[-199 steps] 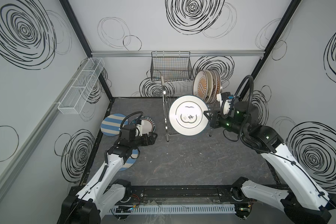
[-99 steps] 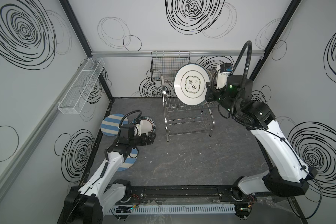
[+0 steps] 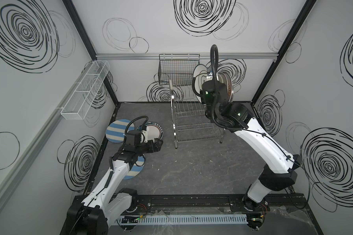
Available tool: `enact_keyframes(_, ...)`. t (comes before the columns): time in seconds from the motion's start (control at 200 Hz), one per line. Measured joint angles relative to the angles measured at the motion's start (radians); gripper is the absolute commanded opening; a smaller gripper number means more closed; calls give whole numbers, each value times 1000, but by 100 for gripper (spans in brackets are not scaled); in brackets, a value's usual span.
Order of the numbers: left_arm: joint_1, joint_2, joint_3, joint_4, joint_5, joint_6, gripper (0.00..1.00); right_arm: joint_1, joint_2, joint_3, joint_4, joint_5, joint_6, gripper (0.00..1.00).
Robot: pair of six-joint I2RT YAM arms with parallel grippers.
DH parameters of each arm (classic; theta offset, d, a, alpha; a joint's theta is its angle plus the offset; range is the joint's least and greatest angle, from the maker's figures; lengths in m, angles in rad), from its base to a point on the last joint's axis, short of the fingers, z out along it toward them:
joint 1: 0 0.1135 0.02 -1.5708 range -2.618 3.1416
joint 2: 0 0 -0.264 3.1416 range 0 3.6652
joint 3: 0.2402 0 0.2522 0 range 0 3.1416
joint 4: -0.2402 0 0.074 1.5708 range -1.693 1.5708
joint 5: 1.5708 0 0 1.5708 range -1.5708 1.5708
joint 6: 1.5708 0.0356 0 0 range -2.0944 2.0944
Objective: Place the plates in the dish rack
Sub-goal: 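Carry the cloud-emblem plate with the right gripper up to the rack, then lower the cloud-emblem plate into the rack slot beside the standing plates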
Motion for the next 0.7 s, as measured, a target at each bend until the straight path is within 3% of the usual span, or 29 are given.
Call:
enact_keyframes(0.28,0,0,0,-2,-2,0,96,-2,70,37,21,76,-48,0)
enact_keyframes(0.7,-10,-2,0,-2,-10,0,96,-24,104,77,71,95,-76,0)
